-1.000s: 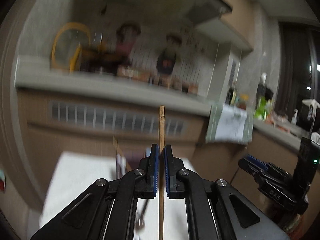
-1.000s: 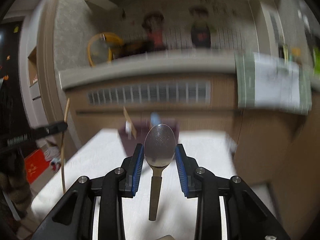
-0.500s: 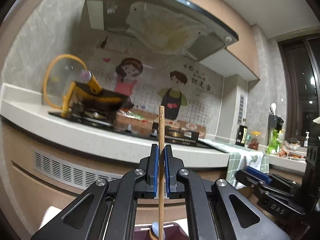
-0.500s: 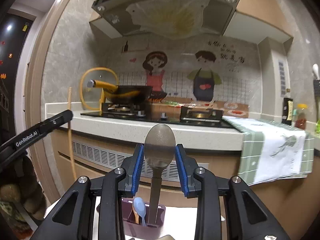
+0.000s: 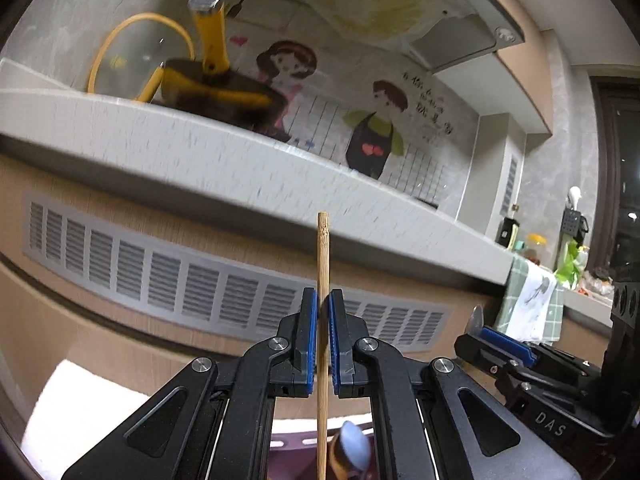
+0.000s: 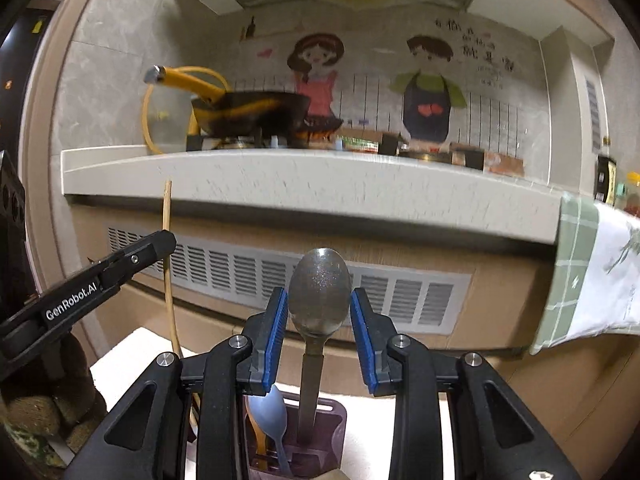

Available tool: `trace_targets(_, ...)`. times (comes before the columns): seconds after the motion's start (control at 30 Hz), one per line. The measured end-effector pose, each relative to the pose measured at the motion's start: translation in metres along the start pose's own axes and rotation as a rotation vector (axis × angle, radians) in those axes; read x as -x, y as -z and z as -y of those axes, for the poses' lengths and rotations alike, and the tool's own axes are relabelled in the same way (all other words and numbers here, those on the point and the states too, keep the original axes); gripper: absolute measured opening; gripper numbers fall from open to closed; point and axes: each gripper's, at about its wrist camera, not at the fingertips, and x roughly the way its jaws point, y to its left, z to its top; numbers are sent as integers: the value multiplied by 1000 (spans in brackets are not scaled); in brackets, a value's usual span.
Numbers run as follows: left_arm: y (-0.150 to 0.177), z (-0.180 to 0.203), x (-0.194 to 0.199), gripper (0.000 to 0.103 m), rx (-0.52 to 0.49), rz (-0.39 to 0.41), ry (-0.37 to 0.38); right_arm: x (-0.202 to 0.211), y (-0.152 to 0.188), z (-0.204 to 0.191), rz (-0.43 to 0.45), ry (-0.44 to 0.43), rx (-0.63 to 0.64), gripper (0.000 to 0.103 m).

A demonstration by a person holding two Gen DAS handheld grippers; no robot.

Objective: Organize utensils
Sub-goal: 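Release the chopstick and brown spoon into the caddy, opening both tools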

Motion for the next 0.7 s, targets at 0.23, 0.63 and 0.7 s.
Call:
trace_targets(0.23, 61, -4, -9, 27, -31, -143, -7, -20, 39, 9, -115, -125, -52, 31)
trace_targets(0.63, 59, -20, 65, 43, 40, -254, -124, 17, 75, -5, -254, -112, -38, 31)
trace_targets(0.7, 64, -27, 90, 43, 41, -277, -164, 26, 85, -15, -280, -118, -34, 31)
